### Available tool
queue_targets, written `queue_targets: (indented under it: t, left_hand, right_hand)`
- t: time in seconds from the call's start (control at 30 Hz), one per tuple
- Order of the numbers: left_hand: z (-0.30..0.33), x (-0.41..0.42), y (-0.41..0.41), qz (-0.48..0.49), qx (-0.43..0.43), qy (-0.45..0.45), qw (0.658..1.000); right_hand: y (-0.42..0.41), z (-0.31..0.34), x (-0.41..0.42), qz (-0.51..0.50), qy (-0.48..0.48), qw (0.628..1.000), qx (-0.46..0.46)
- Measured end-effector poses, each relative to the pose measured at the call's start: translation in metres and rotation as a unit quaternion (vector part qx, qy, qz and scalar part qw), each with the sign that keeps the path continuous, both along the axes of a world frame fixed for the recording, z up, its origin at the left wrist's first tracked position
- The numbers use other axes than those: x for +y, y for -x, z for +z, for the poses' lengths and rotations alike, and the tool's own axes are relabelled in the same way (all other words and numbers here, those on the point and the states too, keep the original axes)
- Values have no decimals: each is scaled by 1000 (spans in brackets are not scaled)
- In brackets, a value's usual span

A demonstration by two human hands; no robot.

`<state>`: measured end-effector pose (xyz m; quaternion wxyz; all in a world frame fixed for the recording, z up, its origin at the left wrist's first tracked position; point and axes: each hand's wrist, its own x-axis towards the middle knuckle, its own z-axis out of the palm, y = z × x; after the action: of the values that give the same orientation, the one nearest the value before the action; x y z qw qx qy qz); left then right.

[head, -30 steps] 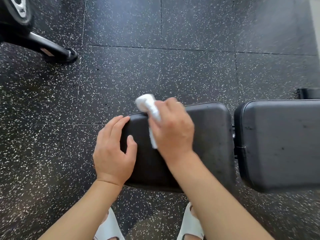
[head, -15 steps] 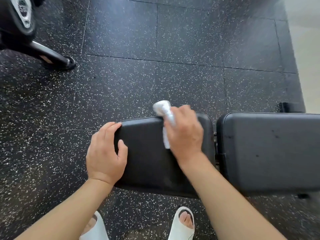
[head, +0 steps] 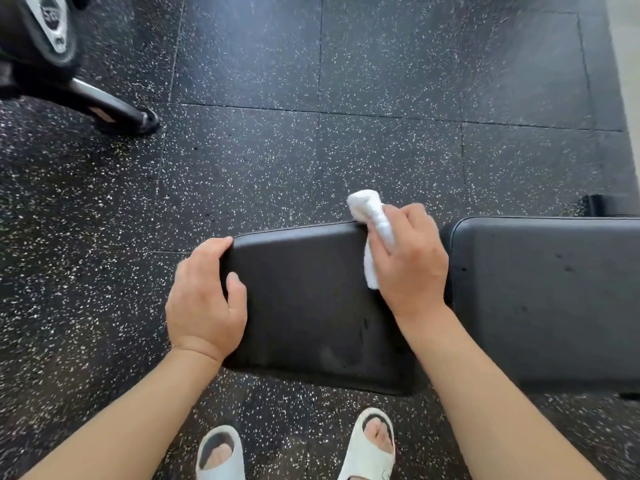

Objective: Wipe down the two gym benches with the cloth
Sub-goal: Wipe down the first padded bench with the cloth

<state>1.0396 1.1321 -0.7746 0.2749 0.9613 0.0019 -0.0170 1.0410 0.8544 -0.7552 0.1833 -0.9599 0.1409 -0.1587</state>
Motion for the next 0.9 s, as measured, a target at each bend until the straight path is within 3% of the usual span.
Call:
queue_targets:
  t: [0.3, 0.5, 0.67, 0.77, 0.9]
  left_hand:
    - [-2, 6, -4, 18, 34, 18, 999]
    - [-1, 4, -3, 7, 23, 10, 1000]
    - [1, 3, -1, 10, 14, 13, 1000]
    - [1, 3, 0, 13, 13, 20, 1000]
    - [0, 3, 1, 12, 8, 26, 1000]
  right_hand:
    - [17, -6, 166, 102, -76, 992, -25]
    - [81, -3, 108, 112, -47, 993, -5]
    - [128, -5, 41, 38, -31, 999, -18]
    - [107, -8, 56, -22, -15, 999, -20]
    - [41, -7, 107, -2, -17, 999, -32]
